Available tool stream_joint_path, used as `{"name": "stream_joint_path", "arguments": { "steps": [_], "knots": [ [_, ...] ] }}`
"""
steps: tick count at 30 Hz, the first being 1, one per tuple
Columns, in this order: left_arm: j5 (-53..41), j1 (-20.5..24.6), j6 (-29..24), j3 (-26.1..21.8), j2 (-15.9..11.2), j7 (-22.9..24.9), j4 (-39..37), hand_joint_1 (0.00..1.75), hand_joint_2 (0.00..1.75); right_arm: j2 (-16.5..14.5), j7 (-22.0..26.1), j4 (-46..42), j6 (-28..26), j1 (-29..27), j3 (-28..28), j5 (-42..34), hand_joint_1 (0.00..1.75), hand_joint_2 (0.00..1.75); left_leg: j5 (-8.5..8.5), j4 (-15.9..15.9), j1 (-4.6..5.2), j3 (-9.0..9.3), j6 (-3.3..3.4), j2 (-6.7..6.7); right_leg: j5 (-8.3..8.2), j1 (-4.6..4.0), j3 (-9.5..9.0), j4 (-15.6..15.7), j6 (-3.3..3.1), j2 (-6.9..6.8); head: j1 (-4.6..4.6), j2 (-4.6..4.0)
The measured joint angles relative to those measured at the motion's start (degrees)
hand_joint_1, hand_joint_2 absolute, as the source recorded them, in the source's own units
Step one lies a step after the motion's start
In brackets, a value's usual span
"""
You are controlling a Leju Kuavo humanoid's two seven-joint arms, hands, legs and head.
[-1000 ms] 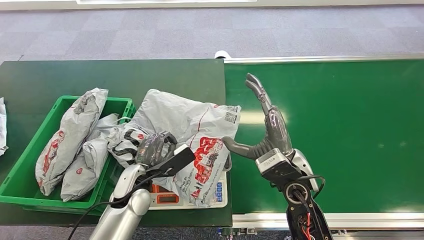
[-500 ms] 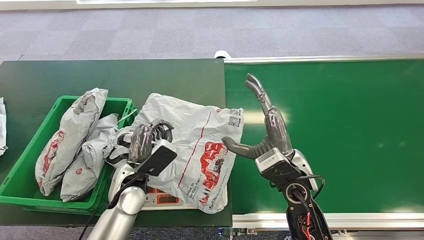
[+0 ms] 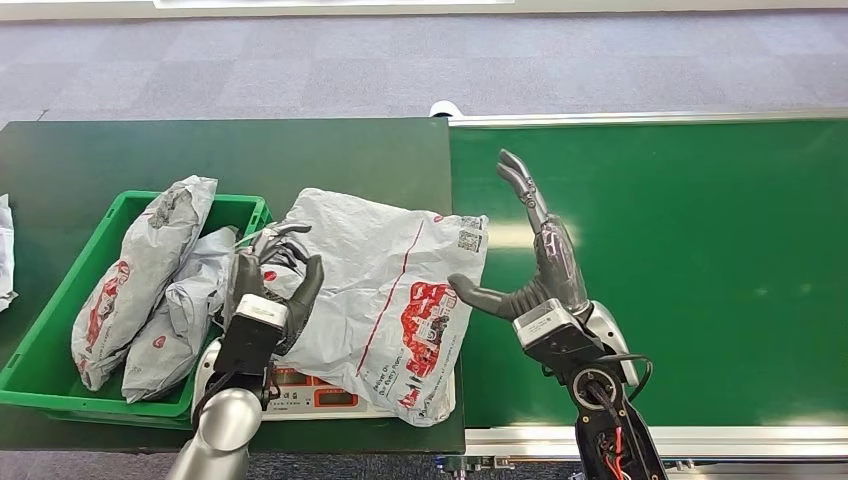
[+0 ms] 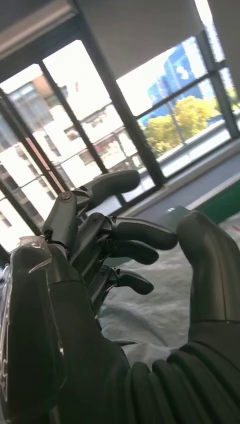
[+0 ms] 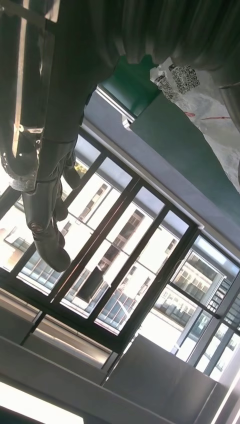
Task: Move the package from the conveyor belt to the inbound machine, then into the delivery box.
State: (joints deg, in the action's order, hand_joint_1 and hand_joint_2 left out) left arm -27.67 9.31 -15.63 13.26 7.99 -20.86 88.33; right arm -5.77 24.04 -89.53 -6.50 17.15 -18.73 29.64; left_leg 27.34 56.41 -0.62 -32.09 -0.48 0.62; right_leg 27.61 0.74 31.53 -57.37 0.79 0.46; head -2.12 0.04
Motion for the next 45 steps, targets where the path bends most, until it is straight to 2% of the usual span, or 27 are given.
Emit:
{"name": "stream_joint_path", "arguments": {
  "steps": [2,5,16,25,36,38,39,42,43,45],
  "knots": [
    [-1.71,-0.16,3.87,0.98,-0.42,1.6,-0.13,0.0,1.75,0.04,0.17,0.02,-0.01,-0.09,0.0,0.02,0.0,1.75,0.0,0.0,0.0,0.0,0.0,-0.01,0.0,0.0,0.0,0.0,0.0,0.01,-0.01,0.0],
    [-4.15,-0.21,6.21,2.2,-0.75,2.86,-0.52,0.0,1.75,0.07,0.22,0.05,0.12,-0.14,0.0,0.05,0.0,1.75,0.0,0.0,0.0,0.01,0.0,-0.02,0.0,0.0,0.01,0.0,0.0,0.02,0.0,0.0],
    [-10.76,-0.07,10.32,4.68,-1.53,5.17,-2.11,0.0,1.75,0.07,0.03,0.07,1.41,-0.26,0.0,0.84,0.0,1.75,0.0,0.0,0.0,0.01,0.0,-0.01,0.0,0.0,0.02,0.0,0.0,0.01,0.0,0.0],
    [-20.23,0.64,15.05,7.12,-1.91,8.38,-5.05,0.0,1.75,0.01,-0.02,0.11,2.15,-0.14,0.0,1.39,0.0,1.75,0.0,0.0,0.0,0.01,0.0,-0.01,0.0,0.0,0.02,0.0,0.0,0.01,0.0,0.0],
    [-25.17,1.96,19.05,8.42,-1.96,10.58,-9.81,0.0,1.75,0.02,0.0,0.25,2.15,-0.12,0.0,1.58,0.0,1.75,0.0,0.0,0.0,0.0,0.0,-0.01,0.0,0.0,0.01,0.0,0.0,0.01,-0.01,0.0],
    [-25.33,2.12,19.34,8.57,-1.96,10.62,-10.45,0.14,1.75,0.02,-0.01,0.25,2.15,-0.12,0.0,1.59,0.0,1.75,0.0,0.0,0.0,0.0,0.0,-0.01,0.0,0.0,0.01,0.0,0.0,0.01,0.0,0.0],
    [-25.38,2.2,19.4,8.64,-1.96,10.63,-10.73,0.34,1.75,0.02,-0.01,0.25,2.15,-0.12,0.0,1.59,0.0,1.75,0.0,0.0,0.0,0.0,0.0,0.0,0.0,0.0,0.01,0.0,0.0,0.01,0.0,0.0],
    [-25.81,2.6,20.1,8.97,-1.98,10.64,-11.58,1.2,1.75,0.02,-0.01,0.26,2.15,-0.12,0.0,1.6,0.0,1.75,0.0,0.0,0.0,0.0,0.0,0.0,0.0,0.0,0.01,0.0,0.0,0.01,-0.02,0.0],
    [-25.98,2.75,20.4,9.08,-1.99,10.66,-11.91,1.38,1.75,0.02,0.0,0.27,2.15,-0.12,0.0,1.61,0.0,1.75,0.0,0.0,0.0,0.0,0.0,0.0,0.0,0.0,0.01,0.0,0.0,0.01,-0.01,0.0],
    [-26.21,3.11,20.78,9.24,-1.99,10.69,-12.63,1.51,1.75,0.02,0.01,0.27,2.14,-0.12,0.0,1.69,0.0,1.75,0.0,0.0,0.0,0.0,0.0,0.0,0.0,0.0,0.01,0.0,0.0,0.01,-0.01,0.0]
  ]
}}
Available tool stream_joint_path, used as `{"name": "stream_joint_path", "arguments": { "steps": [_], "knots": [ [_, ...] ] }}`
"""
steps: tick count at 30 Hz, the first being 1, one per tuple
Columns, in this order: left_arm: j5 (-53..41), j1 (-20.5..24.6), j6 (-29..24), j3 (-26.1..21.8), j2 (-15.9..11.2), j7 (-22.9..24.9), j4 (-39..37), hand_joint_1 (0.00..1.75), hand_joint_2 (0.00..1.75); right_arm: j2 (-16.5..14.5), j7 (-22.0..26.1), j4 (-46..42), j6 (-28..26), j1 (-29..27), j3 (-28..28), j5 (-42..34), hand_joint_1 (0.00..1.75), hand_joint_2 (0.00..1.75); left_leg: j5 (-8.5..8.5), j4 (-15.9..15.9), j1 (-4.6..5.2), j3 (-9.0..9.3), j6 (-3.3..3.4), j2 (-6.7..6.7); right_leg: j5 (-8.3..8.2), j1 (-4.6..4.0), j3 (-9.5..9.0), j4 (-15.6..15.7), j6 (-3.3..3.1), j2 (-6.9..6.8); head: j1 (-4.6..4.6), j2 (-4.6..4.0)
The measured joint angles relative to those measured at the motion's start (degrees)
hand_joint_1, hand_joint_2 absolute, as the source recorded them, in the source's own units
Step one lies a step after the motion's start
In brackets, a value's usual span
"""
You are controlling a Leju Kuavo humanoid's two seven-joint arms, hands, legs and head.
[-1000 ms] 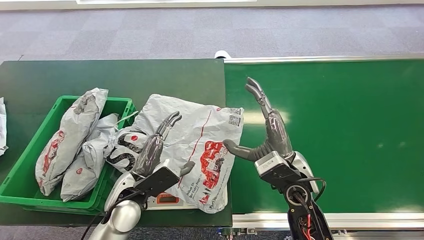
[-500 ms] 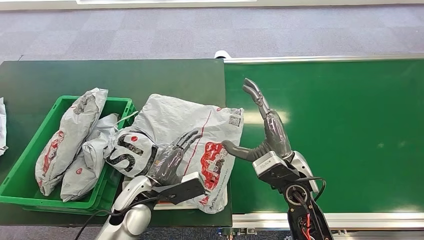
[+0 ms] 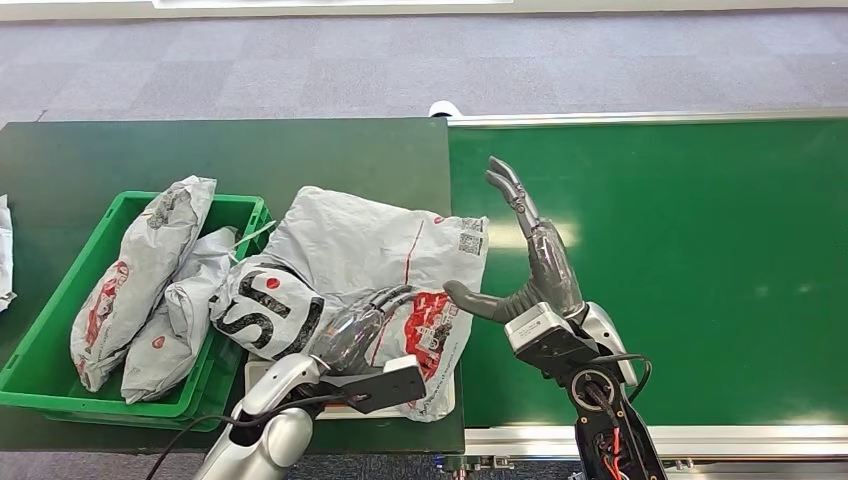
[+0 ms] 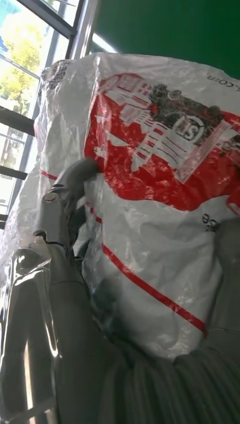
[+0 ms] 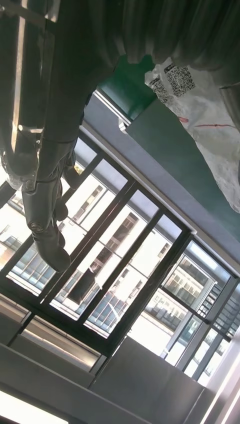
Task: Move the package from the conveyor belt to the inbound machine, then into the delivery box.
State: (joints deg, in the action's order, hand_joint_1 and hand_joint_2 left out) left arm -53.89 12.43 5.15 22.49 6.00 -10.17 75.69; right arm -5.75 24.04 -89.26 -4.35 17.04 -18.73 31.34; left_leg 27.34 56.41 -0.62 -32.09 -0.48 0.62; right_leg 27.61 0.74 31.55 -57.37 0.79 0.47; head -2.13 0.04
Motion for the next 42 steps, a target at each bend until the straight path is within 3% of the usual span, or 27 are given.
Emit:
{"name": "stream_joint_path", "arguments": {
  "steps": [5,10,18,25,32,37,42],
  "knots": [
    [-0.13,1.14,0.22,0.12,0.01,0.01,-1.46,1.46,1.75,0.0,-0.01,0.0,-0.02,-0.02,0.0,0.4,0.0,1.75,0.0,0.0,0.0,0.01,0.0,0.0,0.0,0.0,-0.02,0.0,0.0,0.0,0.0,0.0],
    [1.56,1.86,-0.49,-0.02,0.02,-0.41,-1.96,1.58,1.75,0.0,0.0,-0.02,-0.03,-0.09,0.0,0.7,0.0,1.75,0.0,0.0,0.0,0.02,0.0,0.0,0.0,0.0,-0.03,0.0,0.0,0.0,0.0,0.0],
    [14.49,1.05,-4.72,-3.24,0.65,-5.79,0.45,1.74,1.75,0.05,0.0,-0.2,-0.13,-0.86,0.0,1.19,0.0,1.75,0.0,0.0,0.0,0.0,0.0,0.0,0.0,0.0,-0.01,0.0,0.0,0.0,0.01,0.0],
    [26.8,-1.42,-12.39,-6.59,1.17,-15.01,8.57,1.75,1.75,0.3,0.0,-0.37,-0.49,-1.02,0.0,1.25,0.0,1.75,0.0,0.0,0.0,0.0,0.0,0.0,0.0,0.0,-0.01,0.0,0.0,0.0,0.0,0.0],
    [31.34,-4.99,-21.44,-7.67,1.46,-22.73,18.32,1.75,1.75,0.67,0.05,-0.37,-0.66,-1.01,0.0,1.03,0.0,1.75,0.0,0.0,0.0,0.0,0.0,0.0,0.0,0.0,-0.01,0.0,0.0,0.0,0.0,-0.01],
    [34.02,-7.4,-30.03,-8.34,1.79,-28.23,23.92,1.75,1.75,0.99,0.18,-0.37,-1.0,-1.04,0.0,0.63,0.0,1.75,0.0,0.0,0.0,0.0,0.0,-0.01,0.0,0.0,0.0,0.0,0.0,0.0,0.0,0.0],
    [35.18,-8.73,-40.93,-9.0,1.79,-29.78,28.43,1.75,1.75,1.37,0.27,-0.37,-1.35,-1.05,0.0,0.4,0.0,1.75,0.0,0.0,0.0,0.0,0.0,0.0,0.01,0.0,-0.01,0.0,0.0,0.0,0.0,0.0]
  ]
}}
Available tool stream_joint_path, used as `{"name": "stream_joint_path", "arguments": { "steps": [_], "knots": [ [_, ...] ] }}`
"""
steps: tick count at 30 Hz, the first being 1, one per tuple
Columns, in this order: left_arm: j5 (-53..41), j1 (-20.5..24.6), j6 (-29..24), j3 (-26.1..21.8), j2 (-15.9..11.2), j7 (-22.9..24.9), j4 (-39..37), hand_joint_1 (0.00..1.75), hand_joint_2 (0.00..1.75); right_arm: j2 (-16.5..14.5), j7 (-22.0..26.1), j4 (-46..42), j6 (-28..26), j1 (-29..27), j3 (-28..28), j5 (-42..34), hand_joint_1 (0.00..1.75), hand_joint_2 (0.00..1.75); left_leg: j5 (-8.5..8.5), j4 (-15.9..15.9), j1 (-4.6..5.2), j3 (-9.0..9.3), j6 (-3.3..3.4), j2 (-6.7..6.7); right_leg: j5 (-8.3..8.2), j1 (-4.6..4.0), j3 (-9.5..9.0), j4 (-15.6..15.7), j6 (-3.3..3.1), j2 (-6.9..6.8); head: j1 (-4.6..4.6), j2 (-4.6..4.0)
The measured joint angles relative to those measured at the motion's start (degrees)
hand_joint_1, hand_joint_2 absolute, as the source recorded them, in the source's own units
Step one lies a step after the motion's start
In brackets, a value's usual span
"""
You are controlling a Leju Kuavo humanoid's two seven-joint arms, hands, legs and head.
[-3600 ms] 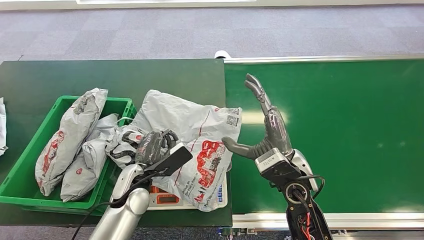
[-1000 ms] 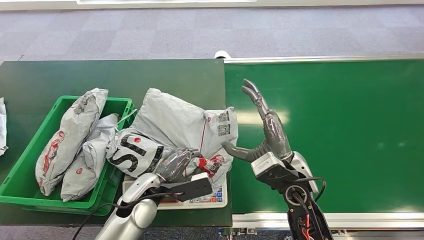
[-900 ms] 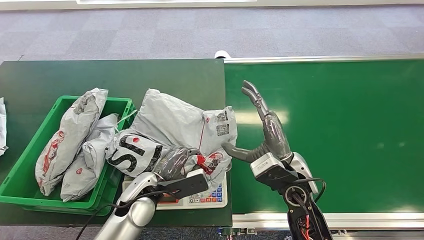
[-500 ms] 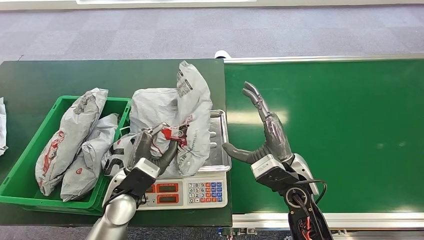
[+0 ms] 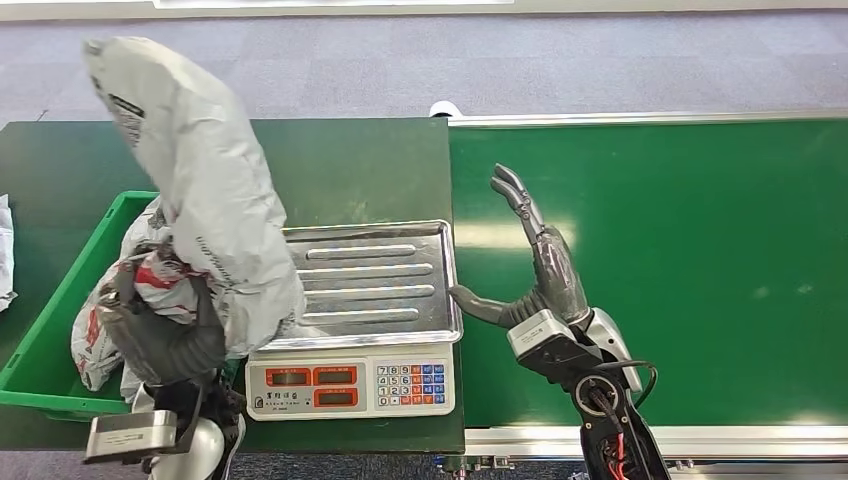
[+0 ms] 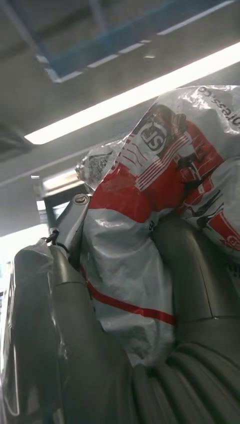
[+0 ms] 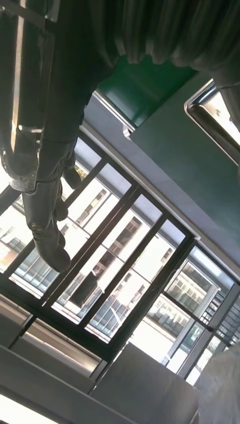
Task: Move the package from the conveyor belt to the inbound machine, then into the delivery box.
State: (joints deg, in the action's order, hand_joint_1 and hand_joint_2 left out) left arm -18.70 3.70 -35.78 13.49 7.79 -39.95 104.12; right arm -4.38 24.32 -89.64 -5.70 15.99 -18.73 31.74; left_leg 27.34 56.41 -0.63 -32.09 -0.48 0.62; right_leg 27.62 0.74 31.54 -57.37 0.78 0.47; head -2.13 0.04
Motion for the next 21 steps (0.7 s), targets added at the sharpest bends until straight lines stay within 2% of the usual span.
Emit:
{"name": "stream_joint_path", "arguments": {
  "steps": [2,7,13,21],
  "knots": [
    [-1.44,-0.1,-2.9,-0.87,0.12,-0.06,1.29,1.75,1.75,0.08,0.02,0.0,-0.18,0.0,-0.01,-0.06,0.0,1.75,0.0,0.0,0.0,0.0,0.0,0.0,0.0,0.0,0.0,0.0,0.0,0.0,0.0,0.0],
    [-11.72,0.98,-3.81,-7.71,2.91,-0.03,2.2,1.75,1.75,0.08,0.05,0.02,-0.7,0.0,-0.22,-0.13,0.0,1.75,0.0,0.0,0.0,0.01,0.0,0.0,0.0,0.0,0.0,0.0,0.0,0.0,0.0,0.0],
    [-23.42,7.03,-3.82,-21.43,6.27,0.75,-3.15,1.75,1.75,0.04,0.09,0.02,-1.04,-0.01,-0.98,0.11,0.0,1.75,-0.01,0.0,0.0,0.04,-0.01,-0.03,-0.01,-0.01,-0.01,0.0,-0.01,0.02,-0.01,0.0],
    [-26.13,15.24,-3.82,-38.19,7.67,0.24,-9.69,1.75,1.75,0.05,0.09,0.02,-1.2,0.03,-1.4,0.13,0.0,1.75,-0.01,0.0,-0.01,0.03,-0.01,-0.03,-0.01,-0.02,0.0,-0.02,-0.01,0.03,0.02,0.0]
  ]
}}
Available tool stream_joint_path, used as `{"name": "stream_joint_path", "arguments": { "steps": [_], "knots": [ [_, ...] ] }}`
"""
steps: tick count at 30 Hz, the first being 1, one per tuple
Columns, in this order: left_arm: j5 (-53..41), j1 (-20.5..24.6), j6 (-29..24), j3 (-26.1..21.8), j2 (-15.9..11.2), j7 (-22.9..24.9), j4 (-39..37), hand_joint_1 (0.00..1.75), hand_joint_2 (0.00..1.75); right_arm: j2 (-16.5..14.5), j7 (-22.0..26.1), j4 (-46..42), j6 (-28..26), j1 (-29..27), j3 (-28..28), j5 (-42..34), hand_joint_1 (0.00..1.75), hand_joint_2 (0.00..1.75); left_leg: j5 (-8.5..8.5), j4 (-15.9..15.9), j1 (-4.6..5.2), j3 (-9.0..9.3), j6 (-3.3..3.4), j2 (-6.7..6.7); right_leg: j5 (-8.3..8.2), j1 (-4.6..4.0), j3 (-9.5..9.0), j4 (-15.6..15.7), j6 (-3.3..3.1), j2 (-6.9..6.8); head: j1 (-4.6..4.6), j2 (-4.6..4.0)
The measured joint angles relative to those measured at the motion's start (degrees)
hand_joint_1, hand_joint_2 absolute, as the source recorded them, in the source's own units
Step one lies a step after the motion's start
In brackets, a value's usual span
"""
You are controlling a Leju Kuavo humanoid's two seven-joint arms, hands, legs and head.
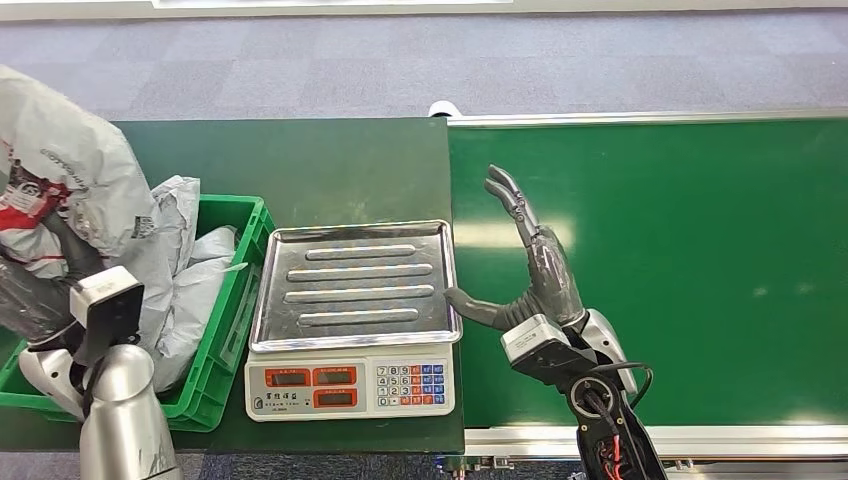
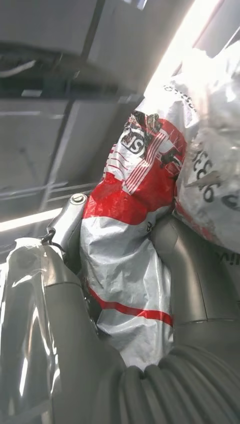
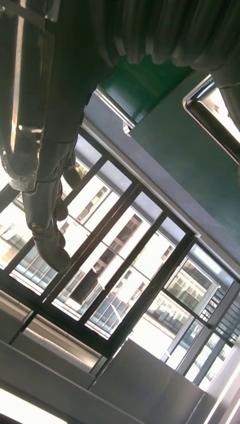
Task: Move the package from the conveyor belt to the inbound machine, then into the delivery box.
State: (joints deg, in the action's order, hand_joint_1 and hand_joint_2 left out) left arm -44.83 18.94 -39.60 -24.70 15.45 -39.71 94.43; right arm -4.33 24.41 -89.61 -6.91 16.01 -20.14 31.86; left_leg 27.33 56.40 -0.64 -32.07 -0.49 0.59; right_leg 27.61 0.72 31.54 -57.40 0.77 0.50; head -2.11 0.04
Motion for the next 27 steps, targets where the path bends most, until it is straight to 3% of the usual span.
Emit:
{"name": "stream_joint_path", "arguments": {
  "steps": [6,12,17,27],
  "knots": [
    [-4.61,5.17,0.0,-10.28,-0.1,1.62,-3.98,1.75,1.75,0.02,0.0,0.17,-0.2,0.03,-0.19,0.0,0.0,1.75,0.0,0.0,0.0,0.0,0.0,0.01,0.0,0.01,-0.01,0.0,0.0,-0.01,0.0,0.0],
    [-12.27,9.45,-0.07,-16.11,-3.12,11.78,-11.72,1.75,1.75,0.29,0.0,0.5,-0.4,0.08,-0.54,0.01,0.0,1.75,-0.02,0.0,0.0,0.02,-0.02,0.02,0.0,0.0,-0.01,-0.01,0.0,-0.01,-0.02,0.0],
    [-20.4,11.78,-0.15,-16.52,-7.82,23.24,-20.31,1.75,1.75,0.45,-0.01,0.57,-0.46,0.08,-0.65,-0.13,0.0,1.75,-0.04,-0.01,-0.01,0.02,-0.05,0.01,0.0,-0.01,-0.01,-0.02,0.0,-0.01,-0.01,0.0],
    [-24.79,13.54,0.76,-12.06,-15.57,37.7,-34.82,1.75,1.75,0.72,-0.11,0.72,-0.35,0.35,-1.2,-0.51,0.0,1.75,-0.04,-0.01,0.0,0.01,-0.05,0.03,0.0,0.01,-0.02,-0.02,0.0,-0.03,-0.01,0.0]
  ]
}}
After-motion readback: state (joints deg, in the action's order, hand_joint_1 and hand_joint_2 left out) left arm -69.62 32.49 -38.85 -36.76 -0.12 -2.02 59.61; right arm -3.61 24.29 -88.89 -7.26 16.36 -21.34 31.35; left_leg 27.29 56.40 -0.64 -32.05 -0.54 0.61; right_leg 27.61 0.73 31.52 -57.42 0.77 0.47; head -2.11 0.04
